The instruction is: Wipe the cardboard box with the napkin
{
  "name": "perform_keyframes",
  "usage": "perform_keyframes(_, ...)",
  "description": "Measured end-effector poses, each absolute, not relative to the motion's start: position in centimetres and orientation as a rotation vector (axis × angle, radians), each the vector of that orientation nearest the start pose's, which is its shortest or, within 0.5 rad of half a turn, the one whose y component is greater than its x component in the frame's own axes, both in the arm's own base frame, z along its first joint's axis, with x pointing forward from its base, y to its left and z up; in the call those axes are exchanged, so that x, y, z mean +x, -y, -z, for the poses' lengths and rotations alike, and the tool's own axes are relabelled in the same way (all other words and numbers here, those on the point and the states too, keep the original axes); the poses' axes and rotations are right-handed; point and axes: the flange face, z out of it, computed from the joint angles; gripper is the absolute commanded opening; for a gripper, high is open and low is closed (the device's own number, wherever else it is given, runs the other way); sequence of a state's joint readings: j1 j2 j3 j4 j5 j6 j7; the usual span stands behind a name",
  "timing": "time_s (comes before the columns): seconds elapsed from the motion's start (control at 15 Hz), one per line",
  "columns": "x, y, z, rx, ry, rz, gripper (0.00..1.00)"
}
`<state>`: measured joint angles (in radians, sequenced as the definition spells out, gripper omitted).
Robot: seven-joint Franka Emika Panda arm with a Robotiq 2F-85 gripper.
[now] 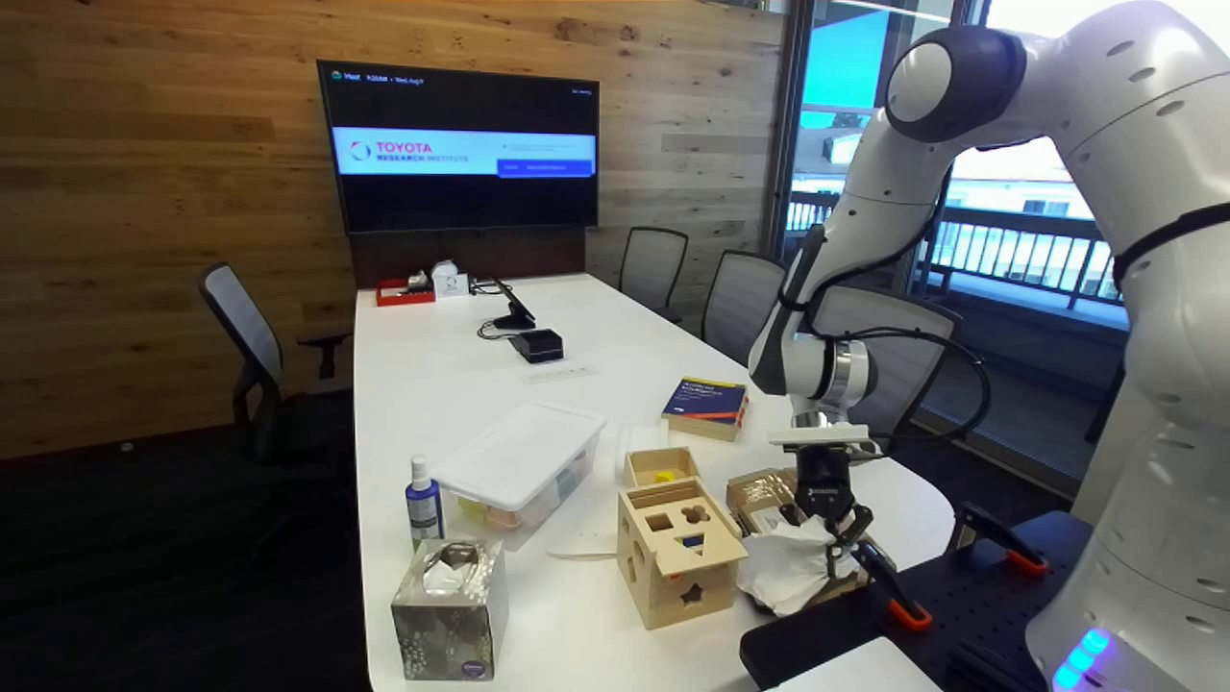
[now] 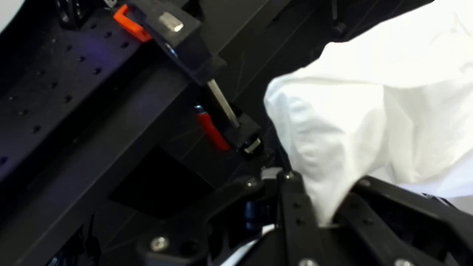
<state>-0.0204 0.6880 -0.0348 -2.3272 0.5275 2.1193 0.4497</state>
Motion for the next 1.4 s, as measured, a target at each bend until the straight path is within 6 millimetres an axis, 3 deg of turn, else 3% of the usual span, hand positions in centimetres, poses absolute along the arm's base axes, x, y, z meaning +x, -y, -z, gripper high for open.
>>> perform_keyframes(0.27, 37.0, 2.4, -2.1, -2.35, -1.562, -1.31, 0.0)
perform_keyframes(0.6, 39.5, 4.1, -3.9, -2.435, -1.766, -1.161, 0.0)
perform_keyframes(1.13, 44.8, 4.7, -5.7, -2.637, -1.793, -0.928, 0.0)
perform_keyframes(1.4, 47.1, 5.3, -5.8, -2.731, -1.74, -0.717, 0.0)
